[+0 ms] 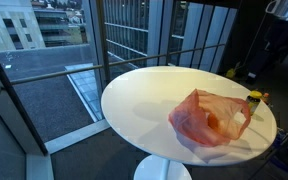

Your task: Remove the white lotion bottle from the plastic bag

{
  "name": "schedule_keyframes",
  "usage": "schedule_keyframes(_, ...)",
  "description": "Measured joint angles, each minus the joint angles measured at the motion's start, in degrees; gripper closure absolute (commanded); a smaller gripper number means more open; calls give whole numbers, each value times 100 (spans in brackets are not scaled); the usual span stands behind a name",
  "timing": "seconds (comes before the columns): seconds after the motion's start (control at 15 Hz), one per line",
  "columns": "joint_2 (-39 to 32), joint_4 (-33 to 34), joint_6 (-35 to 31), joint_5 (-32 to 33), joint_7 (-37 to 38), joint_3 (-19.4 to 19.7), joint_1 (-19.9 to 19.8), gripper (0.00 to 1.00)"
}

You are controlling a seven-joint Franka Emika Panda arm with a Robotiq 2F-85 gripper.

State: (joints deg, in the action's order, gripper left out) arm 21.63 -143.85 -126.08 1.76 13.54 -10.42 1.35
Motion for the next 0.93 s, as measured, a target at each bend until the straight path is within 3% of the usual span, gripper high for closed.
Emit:
schedule_keyframes(0.6, -1167, 556, -478, -28, 3, -45, 337, 0)
schedule_keyframes(0.93, -1383, 629, -506, -65, 3, -39, 385, 0)
